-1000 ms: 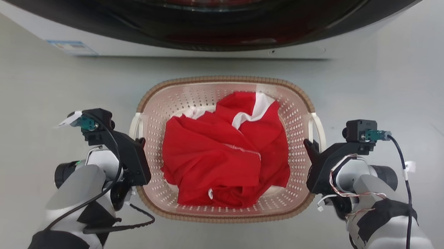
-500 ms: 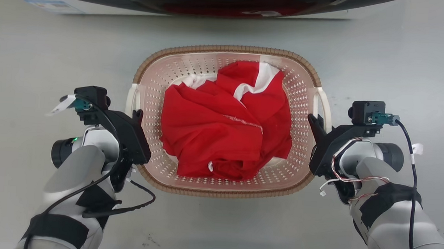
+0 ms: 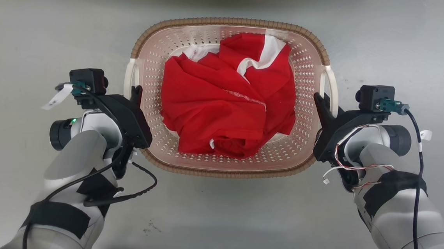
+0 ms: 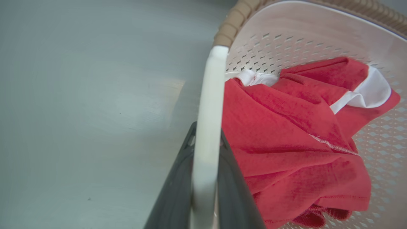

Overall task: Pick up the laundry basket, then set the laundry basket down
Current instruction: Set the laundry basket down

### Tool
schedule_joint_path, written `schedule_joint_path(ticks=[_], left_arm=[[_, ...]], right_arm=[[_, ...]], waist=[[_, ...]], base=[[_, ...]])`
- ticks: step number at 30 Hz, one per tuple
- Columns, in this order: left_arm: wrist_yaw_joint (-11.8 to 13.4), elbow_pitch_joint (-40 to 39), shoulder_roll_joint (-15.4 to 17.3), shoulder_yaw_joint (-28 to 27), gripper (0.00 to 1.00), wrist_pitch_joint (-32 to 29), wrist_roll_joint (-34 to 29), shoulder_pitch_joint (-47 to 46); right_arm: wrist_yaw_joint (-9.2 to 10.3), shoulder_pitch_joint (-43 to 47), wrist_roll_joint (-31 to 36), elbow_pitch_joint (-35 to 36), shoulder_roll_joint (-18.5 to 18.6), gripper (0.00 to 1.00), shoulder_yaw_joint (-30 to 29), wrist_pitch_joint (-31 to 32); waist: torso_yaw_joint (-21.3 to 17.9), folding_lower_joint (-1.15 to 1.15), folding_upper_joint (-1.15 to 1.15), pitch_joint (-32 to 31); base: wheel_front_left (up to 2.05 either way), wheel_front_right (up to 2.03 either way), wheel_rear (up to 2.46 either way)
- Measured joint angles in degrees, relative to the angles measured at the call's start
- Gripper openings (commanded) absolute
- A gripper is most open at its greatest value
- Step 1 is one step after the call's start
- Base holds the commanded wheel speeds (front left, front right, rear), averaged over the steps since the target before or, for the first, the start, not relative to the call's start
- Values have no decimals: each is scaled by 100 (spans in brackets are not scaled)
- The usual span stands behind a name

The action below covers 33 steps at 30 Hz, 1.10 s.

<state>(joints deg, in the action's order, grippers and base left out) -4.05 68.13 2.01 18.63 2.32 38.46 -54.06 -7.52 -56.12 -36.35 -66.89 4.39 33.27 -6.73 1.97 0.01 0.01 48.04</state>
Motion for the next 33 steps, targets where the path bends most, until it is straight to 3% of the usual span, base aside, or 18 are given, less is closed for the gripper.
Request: schedule_joint_path(ticks=[33], left_arm=[[-159, 288, -68, 116, 0, 232, -74, -193]], right_arm=[[-5, -197, 19, -293, 12, 0, 94, -242]], waist=[[52, -1, -1, 199]], base=[[0, 0, 0]])
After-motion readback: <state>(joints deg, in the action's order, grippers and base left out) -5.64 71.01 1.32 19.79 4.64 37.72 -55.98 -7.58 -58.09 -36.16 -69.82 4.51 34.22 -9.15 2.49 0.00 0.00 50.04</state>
